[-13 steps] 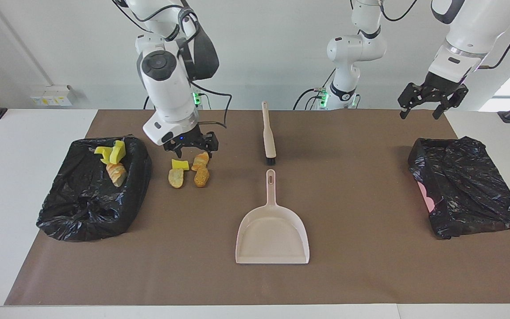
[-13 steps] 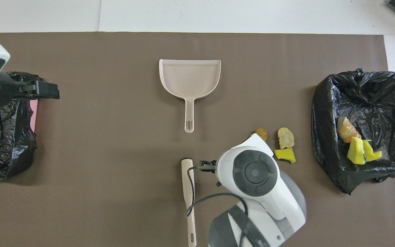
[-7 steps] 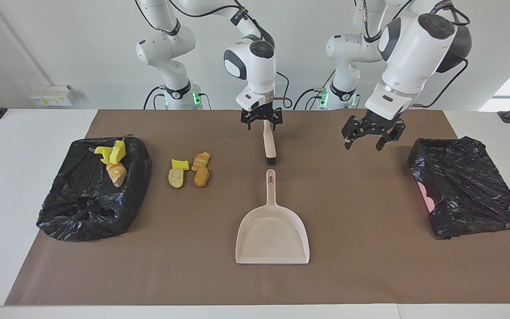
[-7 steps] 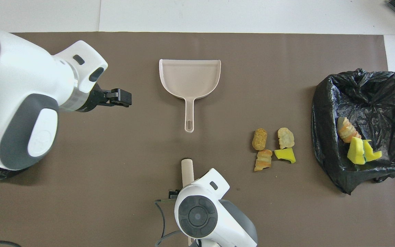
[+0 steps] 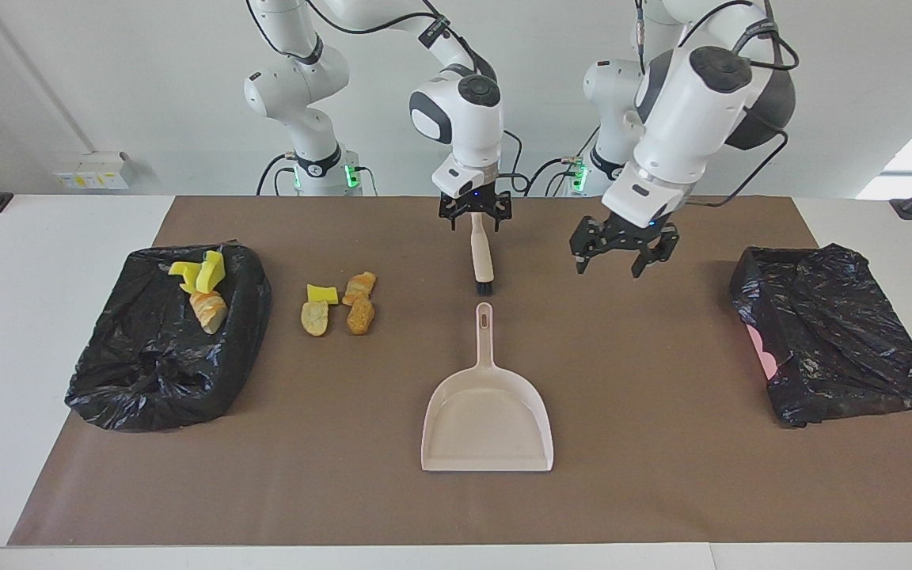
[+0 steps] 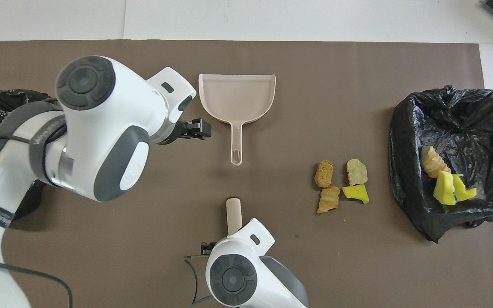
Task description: Sweep and dump trash in bin
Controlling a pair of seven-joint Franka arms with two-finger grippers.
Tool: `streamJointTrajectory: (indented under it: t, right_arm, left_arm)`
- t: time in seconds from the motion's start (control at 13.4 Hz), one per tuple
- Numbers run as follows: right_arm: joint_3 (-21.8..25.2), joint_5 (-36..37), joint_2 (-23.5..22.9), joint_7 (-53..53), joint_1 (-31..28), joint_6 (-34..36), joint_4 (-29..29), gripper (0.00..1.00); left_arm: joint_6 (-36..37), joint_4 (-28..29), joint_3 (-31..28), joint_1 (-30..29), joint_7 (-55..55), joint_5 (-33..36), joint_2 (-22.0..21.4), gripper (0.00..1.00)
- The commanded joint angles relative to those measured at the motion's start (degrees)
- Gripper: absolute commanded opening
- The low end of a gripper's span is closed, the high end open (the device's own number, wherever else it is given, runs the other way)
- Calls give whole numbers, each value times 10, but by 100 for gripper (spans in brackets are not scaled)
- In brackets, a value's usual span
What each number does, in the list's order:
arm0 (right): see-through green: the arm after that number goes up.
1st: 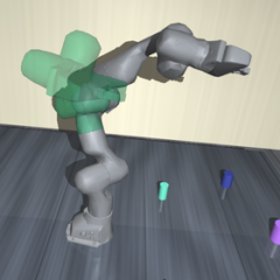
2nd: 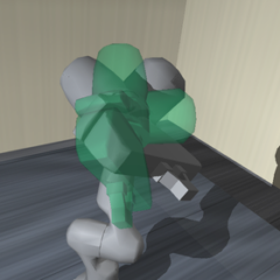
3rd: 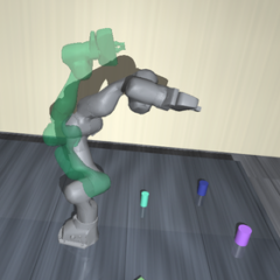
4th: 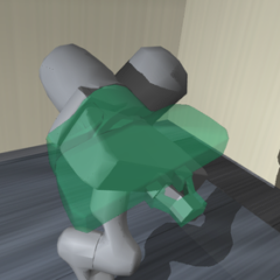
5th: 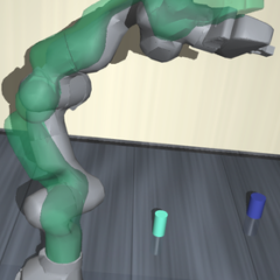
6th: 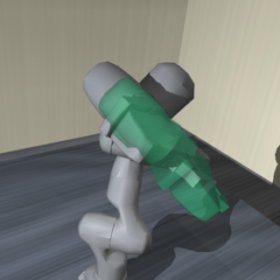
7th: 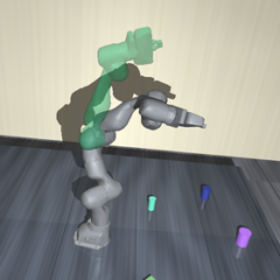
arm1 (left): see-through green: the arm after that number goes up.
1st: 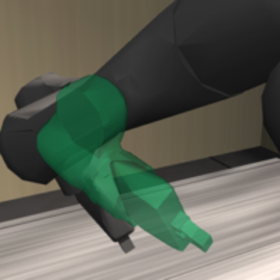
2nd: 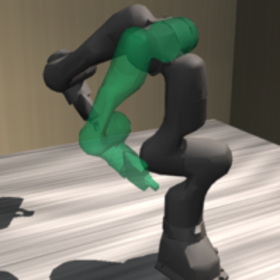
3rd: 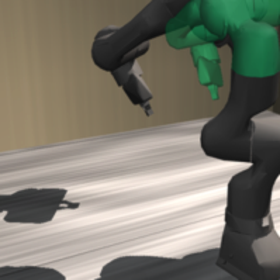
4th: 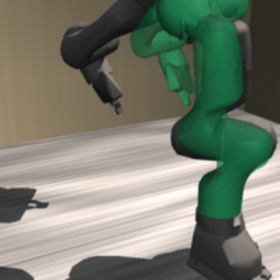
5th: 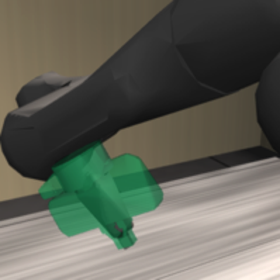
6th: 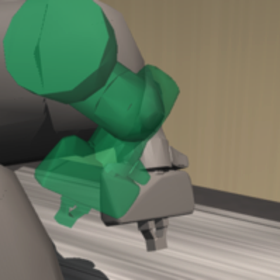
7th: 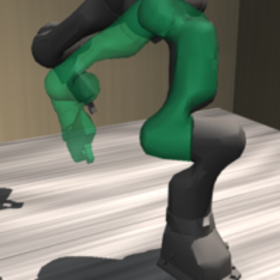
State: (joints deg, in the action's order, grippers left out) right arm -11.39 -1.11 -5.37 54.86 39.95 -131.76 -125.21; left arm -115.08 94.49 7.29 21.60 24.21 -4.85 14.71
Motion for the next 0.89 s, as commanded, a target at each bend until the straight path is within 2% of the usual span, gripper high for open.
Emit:
streamJointTrajectory:
  t: [0.0,0.15,0.37,0.52,0.67,0.82]
  right_arm:
    - [2,-1,-15,23,15,-23,-13,100]
    - [1,-1,-10,21,15,-1,-16,100]
    - [1,-1,2,30,15,74,-15,100]
    - [-2,-1,9,37,19,80,-15,99]
    - [-2,-16,20,29,16,85,-15,90]
    - [-1,-39,21,17,15,83,-16,75]
  left_arm:
    - [-34,-40,-10,33,30,-3,60,100]
    - [-53,-42,-10,34,29,-2,80,100]
    - [-86,-43,-10,45,32,-4,97,100]
    - [-108,-39,-10,55,46,-3,100,100]
    - [-119,-40,-10,84,69,2,131,100]
    - [-135,-37,-10,84,69,3,134,100]
